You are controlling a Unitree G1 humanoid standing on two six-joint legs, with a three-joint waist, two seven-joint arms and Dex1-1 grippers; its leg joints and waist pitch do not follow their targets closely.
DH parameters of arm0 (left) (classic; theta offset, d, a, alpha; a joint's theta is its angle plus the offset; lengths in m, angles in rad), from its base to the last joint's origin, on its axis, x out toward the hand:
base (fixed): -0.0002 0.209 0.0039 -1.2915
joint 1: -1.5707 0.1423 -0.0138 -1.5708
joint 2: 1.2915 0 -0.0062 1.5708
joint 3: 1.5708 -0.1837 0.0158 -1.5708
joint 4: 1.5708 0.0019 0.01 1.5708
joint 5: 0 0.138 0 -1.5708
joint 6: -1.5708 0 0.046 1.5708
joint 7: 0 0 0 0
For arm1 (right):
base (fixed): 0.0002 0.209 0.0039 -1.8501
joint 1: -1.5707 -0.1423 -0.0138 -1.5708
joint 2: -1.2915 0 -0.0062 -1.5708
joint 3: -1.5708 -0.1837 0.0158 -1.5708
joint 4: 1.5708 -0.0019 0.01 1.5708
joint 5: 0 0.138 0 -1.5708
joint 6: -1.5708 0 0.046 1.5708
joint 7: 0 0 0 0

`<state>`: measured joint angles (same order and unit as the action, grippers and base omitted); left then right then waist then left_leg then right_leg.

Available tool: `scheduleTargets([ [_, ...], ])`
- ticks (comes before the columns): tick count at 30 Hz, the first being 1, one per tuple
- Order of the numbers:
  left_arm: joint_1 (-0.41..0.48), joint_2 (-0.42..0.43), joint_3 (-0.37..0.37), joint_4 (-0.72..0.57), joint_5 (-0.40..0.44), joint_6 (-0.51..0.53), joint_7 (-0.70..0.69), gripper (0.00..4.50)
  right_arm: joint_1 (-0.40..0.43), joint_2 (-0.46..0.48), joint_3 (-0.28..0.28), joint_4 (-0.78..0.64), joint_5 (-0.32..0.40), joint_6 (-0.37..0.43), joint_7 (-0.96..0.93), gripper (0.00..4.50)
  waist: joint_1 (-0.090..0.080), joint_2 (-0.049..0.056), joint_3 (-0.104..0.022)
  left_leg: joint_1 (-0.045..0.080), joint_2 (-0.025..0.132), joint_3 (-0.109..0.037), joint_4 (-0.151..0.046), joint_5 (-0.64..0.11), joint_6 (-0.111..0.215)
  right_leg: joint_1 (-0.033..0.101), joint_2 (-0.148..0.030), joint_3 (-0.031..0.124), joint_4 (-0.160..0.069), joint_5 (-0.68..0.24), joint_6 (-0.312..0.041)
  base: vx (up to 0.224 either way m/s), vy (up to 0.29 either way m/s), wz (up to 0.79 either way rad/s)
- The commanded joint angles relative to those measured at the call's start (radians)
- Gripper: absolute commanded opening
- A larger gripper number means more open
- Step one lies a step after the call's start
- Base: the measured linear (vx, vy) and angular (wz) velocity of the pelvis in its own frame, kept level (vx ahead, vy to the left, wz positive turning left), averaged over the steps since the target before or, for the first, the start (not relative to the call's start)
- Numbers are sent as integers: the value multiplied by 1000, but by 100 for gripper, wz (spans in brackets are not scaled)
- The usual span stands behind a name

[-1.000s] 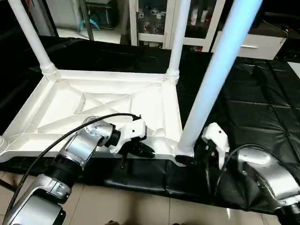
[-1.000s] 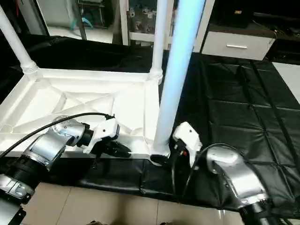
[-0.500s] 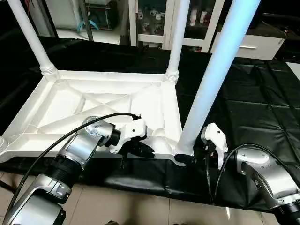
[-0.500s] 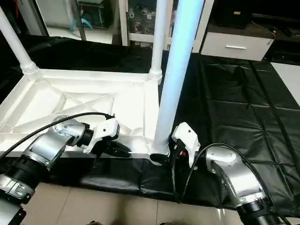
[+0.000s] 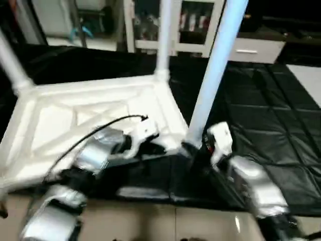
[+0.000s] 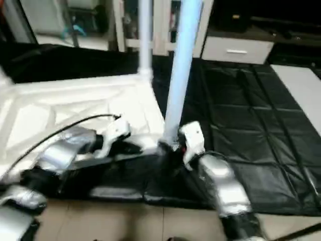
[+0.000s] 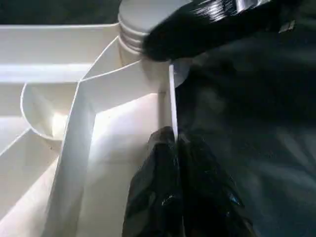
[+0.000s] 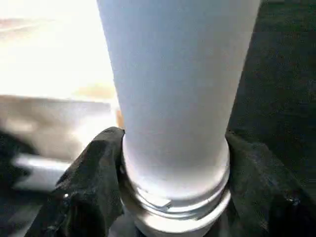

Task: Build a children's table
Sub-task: Rotate leg to tighten

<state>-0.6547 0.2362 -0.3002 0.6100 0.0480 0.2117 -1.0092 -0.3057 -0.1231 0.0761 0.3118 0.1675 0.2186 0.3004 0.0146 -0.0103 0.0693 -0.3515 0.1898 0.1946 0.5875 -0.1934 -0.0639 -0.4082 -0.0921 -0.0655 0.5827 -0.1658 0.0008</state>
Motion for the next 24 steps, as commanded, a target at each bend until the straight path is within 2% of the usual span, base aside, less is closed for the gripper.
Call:
scheduleTargets([
  [1, 12, -72, -48, 56, 8, 9, 44, 0, -62, 31, -52, 48, -41, -34, -166, 270, -4, 4, -54, 6, 32, -29, -87, -367, -36, 31, -48, 36, -88, -443, -156, 0, 0, 0],
  [2, -2, -96, -31, 83, 15, 19, 106, 0, -79, 51, -46, 75, -63, -35, -213, 270, -4, 5, -56, 7, 30, -27, -85, -362, -35, 30, -48, 37, -87, -423, -162, 0, 0, 0],
  [3, -26, -133, 2, 129, 24, 23, 225, 0, -108, 83, -43, 132, -82, -35, -280, 270, -4, 6, -57, 9, 31, -26, -85, -353, -26, 32, -48, 39, -85, -390, -175, 0, 0, 0],
  [4, -47, -162, 27, 167, 31, 25, 319, 0, -135, 107, -41, 186, -99, -37, -341, 269, -6, 12, -58, 11, 29, -22, -82, -344, -21, 27, -46, 41, -82, -356, -190, 0, 0, 0],
  [6, -80, -199, 59, 226, 43, -4, 456, 0, -179, 146, -43, 280, -123, -64, -437, 269, -3, 5, -57, 21, 25, -16, -76, -352, -9, 22, -42, 42, -87, -352, -197, 0, 0, 0],
  [7, -88, -208, 64, 239, 46, -15, 479, 0, -192, 155, -43, 307, -134, -78, -463, 269, -1, 3, -59, 21, 23, -14, -76, -343, -1, 23, -43, 44, -88, -347, -196, 0, 0, 0],
  [8, -97, -220, 70, 252, 48, -26, 503, 0, -211, 168, -43, 342, -147, -105, -488, 269, 1, 6, -61, 10, 22, -14, -78, -308, 21, 30, -42, 48, -83, -317, -190, 0, 0, 0],
  [9, -100, -222, 69, 257, 50, -31, 503, 0, -218, 177, -51, 352, -139, -120, -487, 269, 2, 6, -61, 5, 23, -15, -79, -295, 26, 33, -43, 48, -80, -306, -188, 0, 0, 0],
  [11, -104, -224, 63, 261, 54, -35, 486, 0, -231, 190, -61, 350, -131, -152, -472, 269, 6, 7, -64, 3, 23, -14, -77, -264, 52, 36, -43, 51, -76, -267, -188, 0, 0, 0],
  [13, -102, -220, 54, 260, 59, -41, 462, 0, -235, 191, -60, 332, -130, -171, -448, 269, 6, 8, -65, 0, 24, -14, -77, -243, 61, 39, -43, 51, -73, -248, -192, 0, 0, 0],
  [14, -94, -212, 44, 254, 62, -54, 424, 0, -227, 188, -58, 280, -114, -189, -393, 269, 10, 4, -64, -1, 24, -13, -76, -228, 76, 40, -44, 52, -71, -236, -195, 0, 0, 0],
  [15, -91, -208, 39, 251, 64, -59, 411, 0, -224, 185, -54, 260, -113, -193, -378, 304, 11, 5, -65, -2, 25, -13, -76, -218, 79, 40, -44, 52, -70, -227, -196, 0, 0, 0],
  [16, -85, -200, 29, 241, 67, -69, 388, 0, -214, 176, -45, 225, -117, -194, -362, 325, 15, -2, -67, -4, 25, -13, -74, -191, 91, 43, -45, 52, -66, -202, -199, 0, 0, 0],
  [17, -69, -183, 10, 220, 64, -75, 331, 0, -191, 145, -22, 148, -115, -170, -308, 339, 16, -2, -68, -5, 26, -12, -73, -176, 98, 43, -45, 53, -64, -187, -202, 0, 0, 0],
  [19, -59, -173, 1, 206, 61, -75, 298, 0, -176, 123, -7, 101, -114, -148, -279, 348, 21, -2, -73, -11, 27, -12, -68, -105, 132, 49, -45, 52, -50, -97, -217, 0, 0, 0],
  [20, -53, -163, -9, 198, 61, -79, 269, 0, -164, 103, 0, 76, -109, -139, -261, 348, 18, -3, -74, -16, 26, -12, -67, -94, 138, 50, -45, 52, -48, -79, -222, 0, 0, 0],
  [21, -46, -153, -17, 187, 62, -78, 244, 0, -149, 80, 9, 49, -98, -120, -229, 360, 15, -7, -69, -17, 26, -12, -68, -102, 144, 47, -45, 51, -52, -101, -221, 0, 0, 0],
  [22, -31, -130, -34, 161, 60, -82, 188, 0, -123, 30, 21, 7, -95, -83, -178, 374, 16, -6, -65, -10, 28, -10, -70, -142, 138, 42, -46, 52, -60, -166, -220, 0, 0, 0],
  [24, -7, -90, -57, 115, 58, -72, 108, 0, -76, -59, 40, -73, -56, -19, -39, 387, 23, -6, -63, -4, 37, -10, -72, -157, 132, 42, -44, 54, -61, -180, -214, 0, 0, 0],
])
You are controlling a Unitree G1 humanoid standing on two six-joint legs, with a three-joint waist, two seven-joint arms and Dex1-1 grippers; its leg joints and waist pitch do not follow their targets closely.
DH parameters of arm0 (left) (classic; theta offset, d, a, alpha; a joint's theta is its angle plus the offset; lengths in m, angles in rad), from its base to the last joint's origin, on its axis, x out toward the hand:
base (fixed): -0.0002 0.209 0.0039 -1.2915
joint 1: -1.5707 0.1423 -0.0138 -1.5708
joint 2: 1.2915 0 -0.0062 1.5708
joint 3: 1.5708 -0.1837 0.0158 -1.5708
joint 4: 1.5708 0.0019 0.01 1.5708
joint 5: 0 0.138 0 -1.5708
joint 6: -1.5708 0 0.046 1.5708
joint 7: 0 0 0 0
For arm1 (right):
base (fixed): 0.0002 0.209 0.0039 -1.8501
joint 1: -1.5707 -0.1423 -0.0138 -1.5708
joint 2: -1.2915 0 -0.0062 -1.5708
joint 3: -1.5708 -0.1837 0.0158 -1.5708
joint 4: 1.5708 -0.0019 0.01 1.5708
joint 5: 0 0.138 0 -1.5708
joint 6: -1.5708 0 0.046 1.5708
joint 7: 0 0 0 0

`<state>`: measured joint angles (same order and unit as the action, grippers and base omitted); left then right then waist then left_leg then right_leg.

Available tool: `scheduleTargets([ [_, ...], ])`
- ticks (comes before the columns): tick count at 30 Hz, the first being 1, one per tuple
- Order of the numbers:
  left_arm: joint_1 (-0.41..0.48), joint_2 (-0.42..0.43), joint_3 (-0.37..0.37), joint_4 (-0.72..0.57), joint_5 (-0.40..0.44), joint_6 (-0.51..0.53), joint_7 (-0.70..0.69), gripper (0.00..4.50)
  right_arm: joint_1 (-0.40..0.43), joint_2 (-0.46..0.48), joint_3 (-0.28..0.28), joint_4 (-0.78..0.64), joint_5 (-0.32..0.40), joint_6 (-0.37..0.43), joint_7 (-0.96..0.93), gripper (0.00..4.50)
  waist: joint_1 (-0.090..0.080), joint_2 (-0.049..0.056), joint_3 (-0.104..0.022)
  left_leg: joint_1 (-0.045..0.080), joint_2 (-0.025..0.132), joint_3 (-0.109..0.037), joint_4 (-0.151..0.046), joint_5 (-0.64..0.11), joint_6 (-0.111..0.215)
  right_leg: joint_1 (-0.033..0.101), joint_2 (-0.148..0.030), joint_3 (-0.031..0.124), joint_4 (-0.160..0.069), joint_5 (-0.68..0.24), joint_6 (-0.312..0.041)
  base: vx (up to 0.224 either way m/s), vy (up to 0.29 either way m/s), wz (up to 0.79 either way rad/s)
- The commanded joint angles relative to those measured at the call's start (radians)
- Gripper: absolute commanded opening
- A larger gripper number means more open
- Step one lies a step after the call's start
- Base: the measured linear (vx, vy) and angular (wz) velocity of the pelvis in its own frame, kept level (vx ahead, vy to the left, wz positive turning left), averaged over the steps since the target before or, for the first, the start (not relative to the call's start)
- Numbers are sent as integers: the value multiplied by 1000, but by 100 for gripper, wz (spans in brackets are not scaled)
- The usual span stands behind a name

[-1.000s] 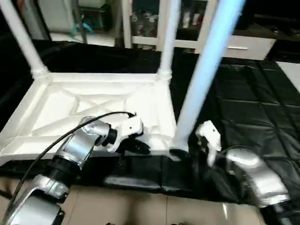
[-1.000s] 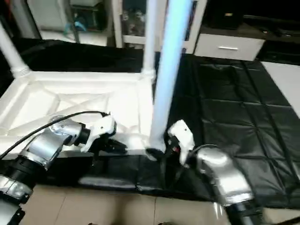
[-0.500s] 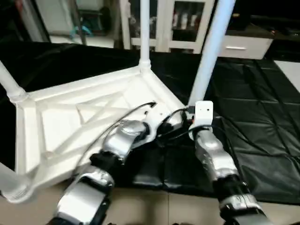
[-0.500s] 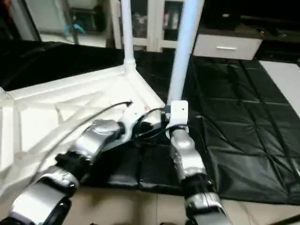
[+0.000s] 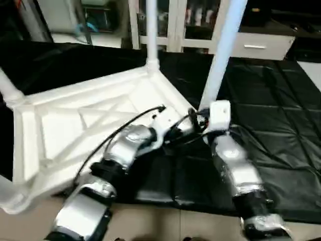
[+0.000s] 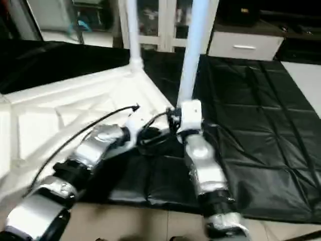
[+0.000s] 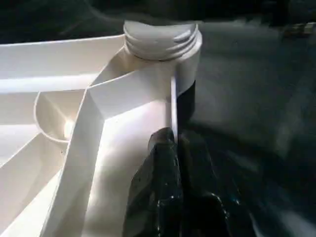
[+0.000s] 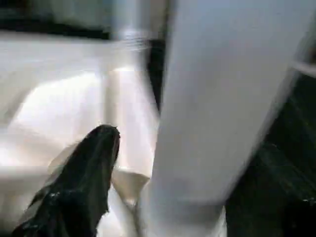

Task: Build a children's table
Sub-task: Rotate leg to tighten

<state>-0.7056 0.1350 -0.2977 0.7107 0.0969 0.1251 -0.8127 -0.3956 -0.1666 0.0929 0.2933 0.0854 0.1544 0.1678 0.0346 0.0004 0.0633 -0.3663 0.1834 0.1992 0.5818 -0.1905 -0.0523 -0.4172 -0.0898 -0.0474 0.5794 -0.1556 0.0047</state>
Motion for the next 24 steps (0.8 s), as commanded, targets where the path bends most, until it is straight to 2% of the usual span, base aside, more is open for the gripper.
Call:
scheduleTargets([
  [1, 47, 16, -63, 9, 9, 15, -97, 0, 20, -26, 25, -63, 30, 53, 110, 387, 2, -16, -55, 9, 41, -14, -67, -163, 119, 50, -44, 36, -57, -190, -220, 0, 0, 0],
  [2, 74, 65, -88, -49, 0, 25, -191, 0, 70, -134, 36, -149, 72, 118, 277, 394, 6, -11, -57, 10, 42, -14, -67, -182, 114, 54, -45, 36, -56, -183, -229, 0, 0, 0],
  [3, 83, 80, -96, -68, -4, 25, -222, 0, 86, -168, 39, -177, 92, 139, 330, 410, 10, -11, -56, 11, 46, -16, -68, -183, 113, 54, -46, 37, -57, -181, -228, 0, 0, 0],
  [6, 106, 138, -132, -129, -25, 19, -353, 0, 127, -287, 43, -255, 176, 214, 504, 426, 8, -10, -57, 8, 45, -16, -67, -184, 110, 55, -48, 38, -53, -152, -251, 0, 0, 0],
  [11, 121, 191, -166, -190, -51, 31, -486, 0, 176, -428, 94, -292, 189, 218, 679, 426, 11, -10, -51, 13, 49, -13, -69, -232, 85, 49, -52, 41, -63, -235, -248, 0, 0, 0],
  [12, 126, 203, -180, -210, -49, 38, -519, 0, 179, -437, 85, -289, 194, 230, 691, 426, 12, -10, -48, 11, 50, -16, -73, -248, 73, 48, -53, 40, -66, -277, -236, 0, 0, 0],
  [16, 138, 213, -190, -244, -57, 57, -551, 0, 171, -425, 66, -281, 205, 258, 691, 426, 12, -10, -46, 15, 50, -17, -76, -261, 53, 41, -51, 41, -69, -294, -230, 0, 0, 0],
  [17, 141, 216, -191, -255, -59, 64, -556, 0, 172, -429, 66, -288, 209, 269, 701, 426, 12, -10, -48, 13, 50, -18, -76, -256, 51, 45, -52, 41, -66, -286, -230, 0, 0, 0],
  [22, 139, 216, -192, -257, -59, 72, -552, 0, 167, -433, 72, -270, 225, 269, 729, 426, 13, -10, -51, 11, 48, -16, -71, -212, 65, 48, -51, 40, -60, -216, -245, 0, 0, 0],
  [24, 140, 219, -191, -261, -59, 77, -554, 0, 169, -430, 77, -263, 218, 264, 739, 391, 14, -10, -50, 10, 48, -16, -72, -211, 68, 48, -51, 40, -60, -218, -246, 0, 0, 0],
])
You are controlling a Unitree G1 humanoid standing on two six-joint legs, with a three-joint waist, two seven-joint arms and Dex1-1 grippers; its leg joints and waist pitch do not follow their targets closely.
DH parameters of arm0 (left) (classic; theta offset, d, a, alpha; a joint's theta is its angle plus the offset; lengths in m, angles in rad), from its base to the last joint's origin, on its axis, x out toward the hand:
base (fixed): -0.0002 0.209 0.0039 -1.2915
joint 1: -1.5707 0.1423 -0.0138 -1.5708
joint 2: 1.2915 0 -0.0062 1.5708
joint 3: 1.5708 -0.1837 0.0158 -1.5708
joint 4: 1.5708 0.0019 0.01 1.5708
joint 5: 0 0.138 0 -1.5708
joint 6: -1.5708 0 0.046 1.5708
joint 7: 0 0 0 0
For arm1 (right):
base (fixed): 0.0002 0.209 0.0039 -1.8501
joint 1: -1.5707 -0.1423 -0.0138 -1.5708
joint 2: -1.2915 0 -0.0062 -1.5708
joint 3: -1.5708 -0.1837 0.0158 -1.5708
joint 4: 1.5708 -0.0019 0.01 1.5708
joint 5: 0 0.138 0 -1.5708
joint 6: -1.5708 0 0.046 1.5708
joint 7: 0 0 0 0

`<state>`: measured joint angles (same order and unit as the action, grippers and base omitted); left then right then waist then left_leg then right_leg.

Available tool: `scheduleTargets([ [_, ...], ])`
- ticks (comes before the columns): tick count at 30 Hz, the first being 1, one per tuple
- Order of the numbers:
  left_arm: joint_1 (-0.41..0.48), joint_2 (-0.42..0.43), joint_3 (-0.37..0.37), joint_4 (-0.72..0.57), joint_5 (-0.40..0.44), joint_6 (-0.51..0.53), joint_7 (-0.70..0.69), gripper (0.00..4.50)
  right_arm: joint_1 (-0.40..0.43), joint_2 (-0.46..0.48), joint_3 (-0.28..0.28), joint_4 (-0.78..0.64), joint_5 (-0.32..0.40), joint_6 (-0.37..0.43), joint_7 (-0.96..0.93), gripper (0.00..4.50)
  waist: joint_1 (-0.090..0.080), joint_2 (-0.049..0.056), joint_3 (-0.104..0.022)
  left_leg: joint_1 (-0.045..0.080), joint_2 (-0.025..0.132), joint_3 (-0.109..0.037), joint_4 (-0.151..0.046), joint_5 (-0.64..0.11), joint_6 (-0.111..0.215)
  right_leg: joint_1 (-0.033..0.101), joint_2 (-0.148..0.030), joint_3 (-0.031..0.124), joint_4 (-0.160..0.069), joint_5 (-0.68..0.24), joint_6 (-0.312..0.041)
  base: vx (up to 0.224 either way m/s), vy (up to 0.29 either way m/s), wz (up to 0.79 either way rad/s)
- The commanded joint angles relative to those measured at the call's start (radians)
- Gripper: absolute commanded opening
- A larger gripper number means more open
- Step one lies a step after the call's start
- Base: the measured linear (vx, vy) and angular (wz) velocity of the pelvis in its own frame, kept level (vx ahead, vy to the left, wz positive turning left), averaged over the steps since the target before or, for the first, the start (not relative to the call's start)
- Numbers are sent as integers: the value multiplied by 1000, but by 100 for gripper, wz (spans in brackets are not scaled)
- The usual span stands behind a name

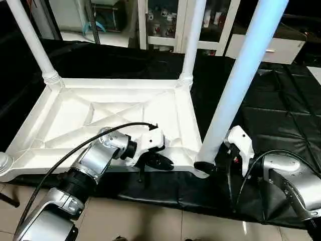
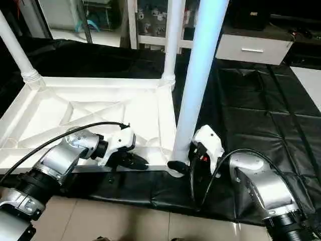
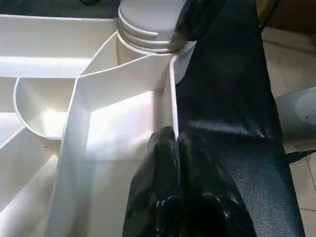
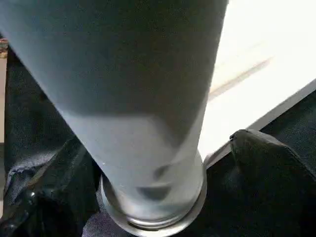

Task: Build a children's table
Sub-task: Rotate leg to tighten

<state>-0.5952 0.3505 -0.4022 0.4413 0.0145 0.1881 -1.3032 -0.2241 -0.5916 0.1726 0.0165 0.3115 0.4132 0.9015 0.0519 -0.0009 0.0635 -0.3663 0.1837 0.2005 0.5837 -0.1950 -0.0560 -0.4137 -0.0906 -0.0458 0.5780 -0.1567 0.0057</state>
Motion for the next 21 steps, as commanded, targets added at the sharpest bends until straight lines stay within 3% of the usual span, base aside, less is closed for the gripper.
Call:
scheduleTargets([
  [1, 30, 5, -86, 7, 24, 15, -64, 0, 0, -4, 0, 18, -11, 5, 8, 391, -3, -8, -49, 10, 48, -18, -74, -213, 70, 45, -52, 38, -60, -230, -247, 0, 0, 0],
  [21, 26, 8, -80, 0, 28, 26, -54, 0, 5, 13, 0, 46, -19, 0, 20, 250, -6, -7, -48, 10, 48, -20, -78, -247, 52, 44, -51, 38, -65, -276, -231, 0, 0, 0],
])
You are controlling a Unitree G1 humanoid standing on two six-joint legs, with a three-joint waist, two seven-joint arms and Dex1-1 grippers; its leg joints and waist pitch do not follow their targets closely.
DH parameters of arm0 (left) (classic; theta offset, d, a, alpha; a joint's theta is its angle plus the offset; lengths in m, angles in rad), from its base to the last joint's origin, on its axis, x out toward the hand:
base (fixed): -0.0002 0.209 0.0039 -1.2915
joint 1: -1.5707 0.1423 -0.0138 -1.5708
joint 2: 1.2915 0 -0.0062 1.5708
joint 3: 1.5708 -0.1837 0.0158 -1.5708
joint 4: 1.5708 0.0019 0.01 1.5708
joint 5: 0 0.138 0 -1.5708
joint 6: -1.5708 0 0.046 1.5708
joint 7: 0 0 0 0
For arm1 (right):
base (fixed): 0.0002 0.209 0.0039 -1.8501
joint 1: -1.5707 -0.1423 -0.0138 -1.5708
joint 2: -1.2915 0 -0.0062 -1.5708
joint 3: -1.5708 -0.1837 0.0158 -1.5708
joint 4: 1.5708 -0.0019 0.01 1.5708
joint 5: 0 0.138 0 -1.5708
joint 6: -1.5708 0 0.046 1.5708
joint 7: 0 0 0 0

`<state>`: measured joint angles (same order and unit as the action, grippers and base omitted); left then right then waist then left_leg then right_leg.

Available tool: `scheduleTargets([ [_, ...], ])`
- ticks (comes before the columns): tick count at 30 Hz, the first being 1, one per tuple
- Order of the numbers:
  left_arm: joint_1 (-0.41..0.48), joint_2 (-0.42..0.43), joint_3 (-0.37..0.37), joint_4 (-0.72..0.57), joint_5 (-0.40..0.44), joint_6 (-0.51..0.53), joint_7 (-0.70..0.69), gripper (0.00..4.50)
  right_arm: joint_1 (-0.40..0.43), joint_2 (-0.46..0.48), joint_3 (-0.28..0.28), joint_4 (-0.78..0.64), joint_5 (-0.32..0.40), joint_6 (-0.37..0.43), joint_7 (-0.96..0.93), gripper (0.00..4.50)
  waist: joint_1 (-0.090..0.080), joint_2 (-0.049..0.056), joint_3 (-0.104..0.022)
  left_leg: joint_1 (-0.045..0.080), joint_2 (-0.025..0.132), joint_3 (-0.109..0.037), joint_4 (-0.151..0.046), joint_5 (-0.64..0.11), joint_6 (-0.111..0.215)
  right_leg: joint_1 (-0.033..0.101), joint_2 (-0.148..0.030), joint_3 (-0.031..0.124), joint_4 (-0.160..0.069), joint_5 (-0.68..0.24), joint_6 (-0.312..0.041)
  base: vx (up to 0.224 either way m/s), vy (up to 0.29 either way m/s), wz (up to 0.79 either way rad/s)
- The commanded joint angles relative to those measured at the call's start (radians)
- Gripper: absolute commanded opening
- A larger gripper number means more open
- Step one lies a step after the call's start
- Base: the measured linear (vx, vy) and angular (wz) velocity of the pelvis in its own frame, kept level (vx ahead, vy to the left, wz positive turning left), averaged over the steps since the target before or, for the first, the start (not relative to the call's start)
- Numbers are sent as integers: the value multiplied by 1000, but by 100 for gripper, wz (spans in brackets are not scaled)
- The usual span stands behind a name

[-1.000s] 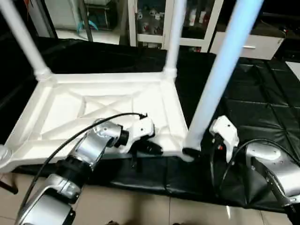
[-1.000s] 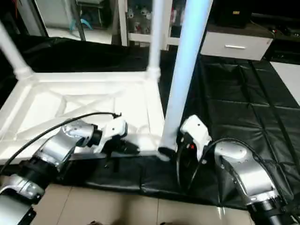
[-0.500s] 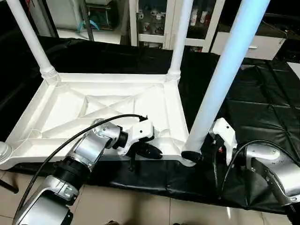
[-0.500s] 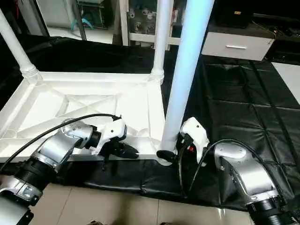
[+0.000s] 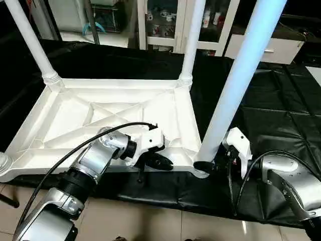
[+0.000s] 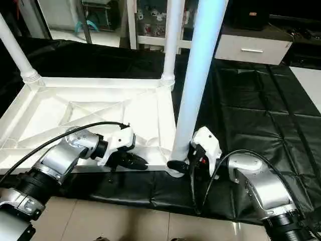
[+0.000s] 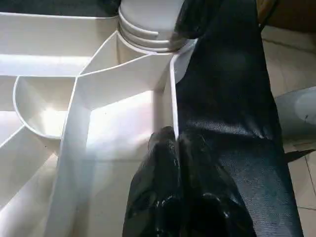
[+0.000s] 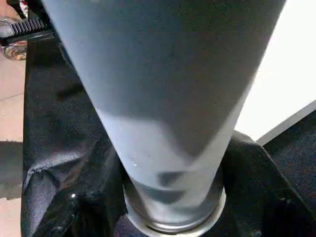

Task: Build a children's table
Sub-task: Rotate leg to tighten

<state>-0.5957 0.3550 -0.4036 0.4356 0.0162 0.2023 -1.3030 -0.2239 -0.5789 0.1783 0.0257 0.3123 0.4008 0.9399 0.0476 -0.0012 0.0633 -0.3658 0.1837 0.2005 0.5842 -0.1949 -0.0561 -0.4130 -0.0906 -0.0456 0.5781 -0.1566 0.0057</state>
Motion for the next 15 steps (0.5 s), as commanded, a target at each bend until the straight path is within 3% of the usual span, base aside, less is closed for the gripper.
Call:
scheduleTargets([
  [1, 27, 3, -78, 5, 26, 12, -53, 0, 7, 2, -6, 37, -20, 12, -21, 250, -2, -6, -48, 10, 48, -20, -79, -250, 52, 42, -51, 38, -66, -277, -231, 0, 0, 0],
  [15, 31, -4, -75, 9, 26, 14, -40, 0, 27, 58, -24, 52, -12, 13, -70, 239, -8, -4, -46, 11, 49, -22, -83, -291, 37, 40, -52, 38, -71, -319, -224, 0, 0, 0],
])
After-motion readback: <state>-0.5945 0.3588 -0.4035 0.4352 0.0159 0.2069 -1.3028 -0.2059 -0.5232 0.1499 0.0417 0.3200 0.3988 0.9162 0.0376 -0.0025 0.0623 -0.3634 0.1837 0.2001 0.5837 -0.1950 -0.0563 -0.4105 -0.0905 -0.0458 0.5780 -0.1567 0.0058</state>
